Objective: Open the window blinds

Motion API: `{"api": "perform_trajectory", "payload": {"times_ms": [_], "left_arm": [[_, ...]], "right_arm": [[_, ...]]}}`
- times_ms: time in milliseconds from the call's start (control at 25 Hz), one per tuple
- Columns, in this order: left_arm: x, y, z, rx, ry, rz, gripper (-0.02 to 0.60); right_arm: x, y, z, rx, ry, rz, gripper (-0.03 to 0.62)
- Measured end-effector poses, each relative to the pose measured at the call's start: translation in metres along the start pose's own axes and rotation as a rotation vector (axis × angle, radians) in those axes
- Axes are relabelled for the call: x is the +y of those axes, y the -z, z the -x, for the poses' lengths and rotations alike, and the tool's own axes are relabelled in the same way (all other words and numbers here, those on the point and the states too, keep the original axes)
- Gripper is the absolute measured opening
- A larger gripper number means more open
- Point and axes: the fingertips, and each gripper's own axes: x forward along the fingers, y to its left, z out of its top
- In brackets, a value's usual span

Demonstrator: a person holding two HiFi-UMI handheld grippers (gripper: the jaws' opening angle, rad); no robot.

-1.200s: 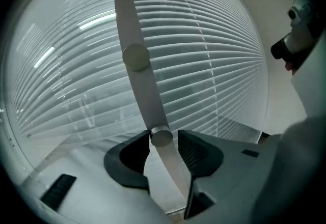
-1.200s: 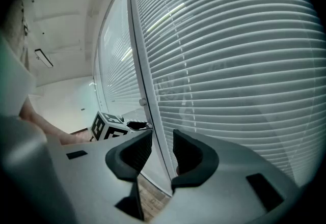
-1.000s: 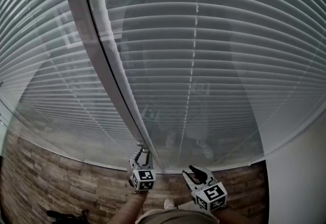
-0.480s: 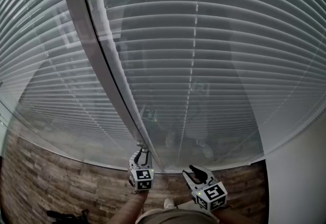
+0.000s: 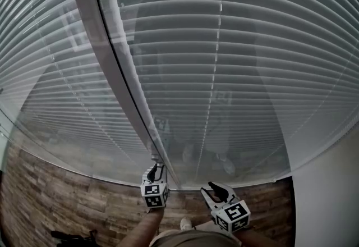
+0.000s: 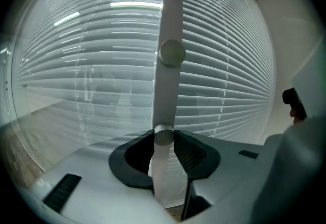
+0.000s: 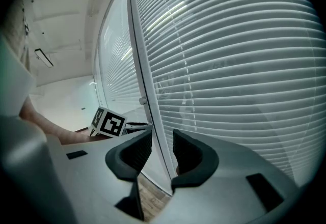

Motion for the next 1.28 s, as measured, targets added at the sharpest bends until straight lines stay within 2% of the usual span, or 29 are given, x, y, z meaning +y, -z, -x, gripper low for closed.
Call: {"api": "perform_trajectory", "payload": {"times_ms": [640, 1000, 1160, 1280], "left_arm": [[0.0023, 0.0018, -0.0024, -0.025, 0.092, 0.257, 0.135], [0.0040, 0.0023, -0.0037, -0.042, 0.158, 0.456, 0.135], [0.0050, 0.0024, -0.0049, -0.071, 0.220, 0.585, 0.135], [0.0054, 0.0025, -0.0047, -0.075, 0.237, 0.608, 0.135]], "right_arm": [[-0.0020, 0.0001, -0.0026, -0.001, -0.007, 0.005, 0.121], [-0.0021, 0.0002, -0.0040, -0.002, -0.012, 0.007, 0.121], [-0.0020, 0.0002, -0.0043, -0.004, -0.013, 0.008, 0.121], [-0.0009, 0.0006, -0.0037, -0.004, -0.015, 0.009, 0.121]]}}
